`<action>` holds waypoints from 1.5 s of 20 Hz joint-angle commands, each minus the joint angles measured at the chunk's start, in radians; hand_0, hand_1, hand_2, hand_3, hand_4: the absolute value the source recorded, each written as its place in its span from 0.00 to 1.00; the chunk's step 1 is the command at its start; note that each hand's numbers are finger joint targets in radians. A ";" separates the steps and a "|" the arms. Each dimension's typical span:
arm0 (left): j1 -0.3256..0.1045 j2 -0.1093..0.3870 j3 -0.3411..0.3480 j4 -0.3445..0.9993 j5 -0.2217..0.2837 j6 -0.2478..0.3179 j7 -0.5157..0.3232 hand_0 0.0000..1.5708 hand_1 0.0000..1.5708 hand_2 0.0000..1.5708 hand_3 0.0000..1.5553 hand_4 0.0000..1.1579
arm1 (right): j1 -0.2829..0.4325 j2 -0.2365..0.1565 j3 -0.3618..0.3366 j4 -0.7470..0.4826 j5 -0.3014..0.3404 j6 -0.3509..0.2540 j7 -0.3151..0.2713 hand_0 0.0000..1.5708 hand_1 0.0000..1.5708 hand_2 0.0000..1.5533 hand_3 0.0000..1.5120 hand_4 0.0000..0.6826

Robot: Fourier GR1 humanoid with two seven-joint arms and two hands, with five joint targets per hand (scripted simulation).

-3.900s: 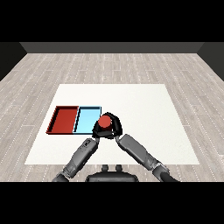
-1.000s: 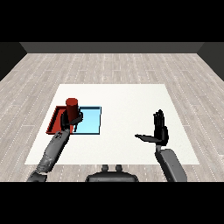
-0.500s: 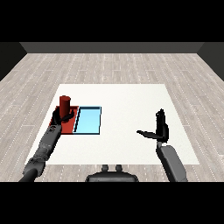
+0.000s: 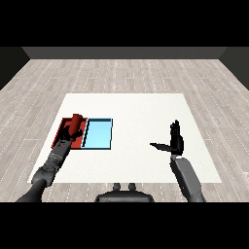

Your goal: Pick the red can and put it in the red box

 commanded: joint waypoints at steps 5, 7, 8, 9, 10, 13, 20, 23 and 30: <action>0.026 0.028 0.074 0.127 0.050 0.024 0.049 0.70 0.70 0.67 0.00 0.57 | -0.047 0.024 -0.015 0.088 0.010 0.015 -0.045 0.00 0.00 0.00 0.00 0.00; 0.015 0.043 0.069 0.148 0.046 -0.070 0.091 0.95 0.95 0.85 0.00 0.56 | -0.046 0.048 -0.023 0.103 0.000 0.011 -0.060 0.00 0.00 0.00 0.00 0.00; 0.006 0.073 0.056 0.144 0.034 -0.161 0.097 0.00 0.00 0.00 0.00 0.56 | -0.079 0.008 -0.056 0.125 -0.025 0.056 -0.044 0.00 0.00 0.00 0.00 0.00; -0.006 0.036 0.064 0.151 0.041 -0.141 0.121 0.00 0.00 0.00 0.00 0.00 | -0.041 0.015 -0.050 0.119 -0.011 0.045 -0.072 0.00 0.00 0.00 0.00 0.00; -0.006 0.069 0.051 0.152 0.026 -0.143 0.119 0.00 0.00 0.00 0.00 0.00 | -0.037 0.016 -0.027 0.057 0.004 0.028 -0.045 0.00 0.00 0.00 0.00 0.00; -0.008 0.059 0.033 0.147 0.004 -0.127 0.115 0.00 0.00 0.00 0.00 0.00 | -0.045 0.031 -0.047 0.102 -0.006 0.039 -0.075 0.00 0.00 0.00 0.00 0.00; -0.017 0.079 0.111 0.038 0.074 -0.110 -0.057 0.00 0.00 0.00 0.00 0.00 | -0.057 0.065 -0.021 0.079 -0.002 0.049 -0.063 0.00 0.00 0.00 0.00 0.00; 0.039 0.053 0.169 -0.031 0.129 -0.134 -0.226 0.74 0.74 0.72 0.00 0.00 | -0.035 0.022 -0.072 0.058 -0.046 0.110 -0.082 0.00 0.00 0.00 0.00 0.00; 0.085 0.017 0.205 -0.268 0.214 -0.381 -0.387 0.00 0.00 0.00 0.00 0.00 | 0.013 0.043 -0.016 0.006 -0.022 0.139 -0.106 0.00 0.00 0.00 0.00 0.00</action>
